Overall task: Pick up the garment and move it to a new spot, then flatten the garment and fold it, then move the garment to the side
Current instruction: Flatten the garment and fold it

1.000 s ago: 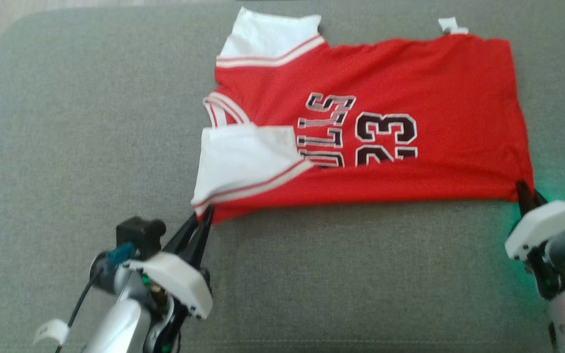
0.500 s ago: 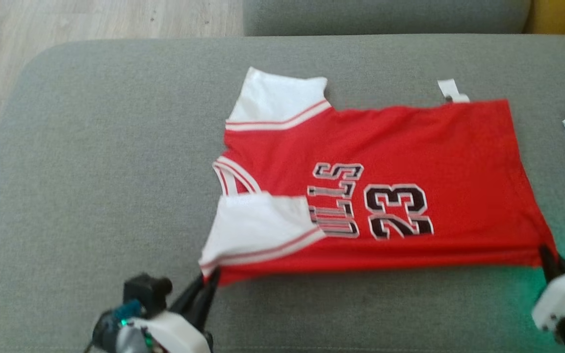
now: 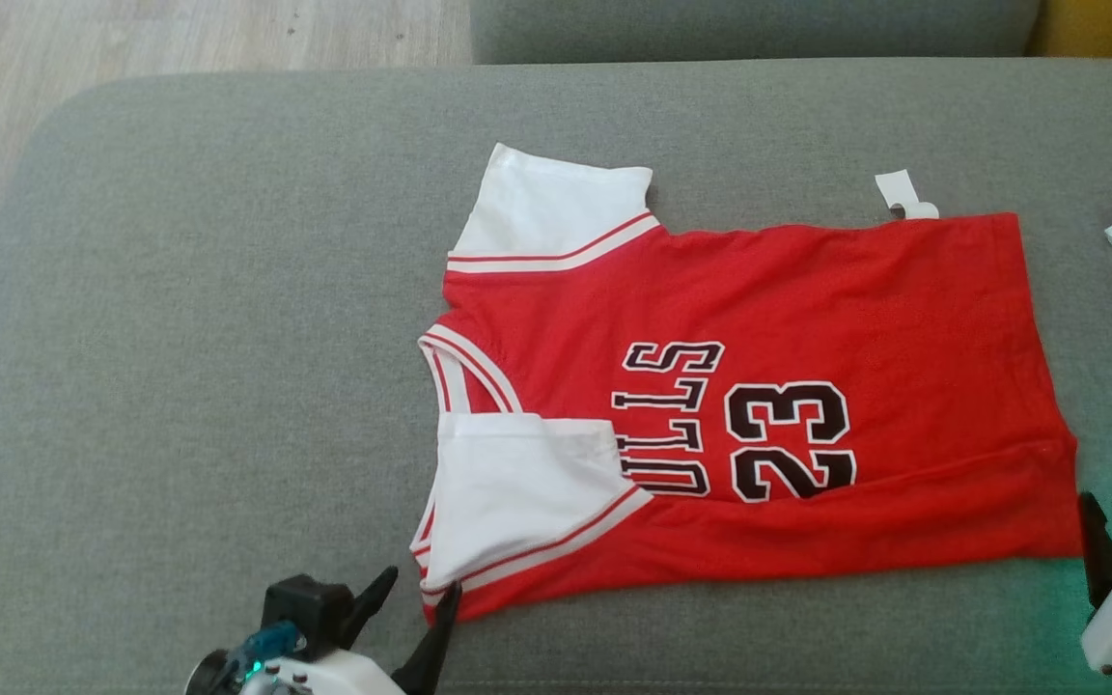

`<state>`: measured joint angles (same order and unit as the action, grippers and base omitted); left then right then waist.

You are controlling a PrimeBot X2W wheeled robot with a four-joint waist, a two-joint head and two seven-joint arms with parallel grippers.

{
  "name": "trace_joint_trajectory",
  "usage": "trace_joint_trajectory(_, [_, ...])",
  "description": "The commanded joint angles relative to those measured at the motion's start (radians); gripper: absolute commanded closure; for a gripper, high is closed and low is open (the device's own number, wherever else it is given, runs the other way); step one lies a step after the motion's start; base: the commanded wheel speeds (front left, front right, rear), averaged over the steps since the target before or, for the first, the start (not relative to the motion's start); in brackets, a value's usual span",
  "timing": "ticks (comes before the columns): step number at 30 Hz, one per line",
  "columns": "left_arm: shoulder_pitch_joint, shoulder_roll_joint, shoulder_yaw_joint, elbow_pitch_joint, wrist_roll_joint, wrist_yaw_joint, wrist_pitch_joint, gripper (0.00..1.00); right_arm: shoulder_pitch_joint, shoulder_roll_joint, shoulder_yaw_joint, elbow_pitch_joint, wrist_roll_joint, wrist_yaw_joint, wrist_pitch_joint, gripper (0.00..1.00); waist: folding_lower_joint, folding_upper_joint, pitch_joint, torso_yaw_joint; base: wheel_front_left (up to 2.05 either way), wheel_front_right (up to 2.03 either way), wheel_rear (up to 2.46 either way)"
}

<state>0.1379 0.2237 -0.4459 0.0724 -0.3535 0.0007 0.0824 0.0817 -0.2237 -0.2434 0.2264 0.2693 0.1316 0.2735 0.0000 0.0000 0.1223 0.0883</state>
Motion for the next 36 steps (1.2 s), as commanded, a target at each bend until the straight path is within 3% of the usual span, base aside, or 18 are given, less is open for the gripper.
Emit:
trace_joint_trajectory(1, [-0.044,0.015,0.028,-0.026,0.007,0.003,-0.001,0.00,-0.014,-0.022,0.004,-0.042,-0.008,-0.001,0.002,0.00,0.0000,0.0000,0.003,-0.001,0.00,0.00,0.00])
trace_joint_trajectory(9, [-0.135,0.031,0.071,-0.084,0.019,0.019,-0.035,0.00,-0.047,-0.004,0.009,-0.114,-0.014,-0.001,-0.054,0.00,0.0000,0.0000,0.032,-0.020,0.00,0.00,0.00])
trace_joint_trajectory(15, [-0.504,0.094,0.110,-0.095,0.051,-0.044,0.075,0.00,-0.131,0.008,0.062,-0.135,-0.026,-0.001,-0.103,0.00,0.0000,0.0000,0.142,-0.054,0.00,0.00,0.00])
trace_joint_trajectory(20, [-0.829,0.116,0.089,0.028,0.002,-0.111,0.224,0.00,-0.201,-0.006,0.089,-0.142,-0.024,-0.001,-0.117,0.00,0.0000,0.0000,0.240,-0.096,0.00,0.00,0.00])
trace_joint_trajectory(25, [-1.077,0.134,0.043,0.196,-0.060,-0.128,0.325,0.00,-0.245,-0.011,0.094,-0.144,-0.022,-0.001,-0.128,0.00,0.0000,0.0000,0.315,-0.139,0.00,0.00,0.00])
trace_joint_trajectory(36, [-1.278,0.196,-0.087,0.498,-0.117,-0.131,0.389,0.00,-0.290,0.001,0.109,-0.135,-0.007,-0.001,-0.160,0.00,0.0000,0.0000,0.411,-0.214,0.00,0.00,0.00])
